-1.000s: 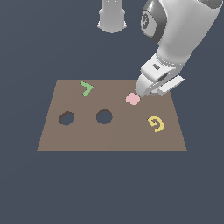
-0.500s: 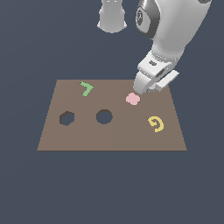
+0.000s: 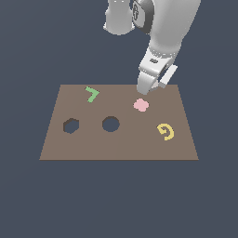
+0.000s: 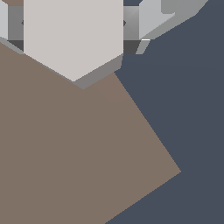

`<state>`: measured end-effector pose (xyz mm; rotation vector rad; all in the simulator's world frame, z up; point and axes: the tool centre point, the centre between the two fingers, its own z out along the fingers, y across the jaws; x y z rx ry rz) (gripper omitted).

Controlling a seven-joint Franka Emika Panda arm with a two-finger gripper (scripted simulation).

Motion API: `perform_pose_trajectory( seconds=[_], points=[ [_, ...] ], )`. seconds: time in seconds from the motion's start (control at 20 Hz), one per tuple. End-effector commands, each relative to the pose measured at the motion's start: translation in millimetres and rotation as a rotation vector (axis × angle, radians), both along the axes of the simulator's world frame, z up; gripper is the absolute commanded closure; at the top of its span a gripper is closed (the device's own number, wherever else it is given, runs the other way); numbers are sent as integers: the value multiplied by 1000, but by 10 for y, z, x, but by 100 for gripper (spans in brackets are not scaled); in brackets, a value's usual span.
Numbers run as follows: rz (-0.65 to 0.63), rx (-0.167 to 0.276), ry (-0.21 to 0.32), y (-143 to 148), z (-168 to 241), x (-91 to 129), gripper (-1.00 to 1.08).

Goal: Insert a designated object into the corresponding slot on a board.

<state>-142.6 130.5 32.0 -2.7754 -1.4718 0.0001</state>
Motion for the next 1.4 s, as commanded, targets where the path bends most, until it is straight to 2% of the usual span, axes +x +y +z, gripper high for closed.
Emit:
perform_pose_trajectory(
  seconds=[0.0, 0.65, 1.35],
  points=[
    [76, 0, -1, -111, 4, -89, 108],
    [482, 1, -1, -796, 19, -397, 108],
    [871, 0, -1, -1531, 33, -405, 108]
  ],
)
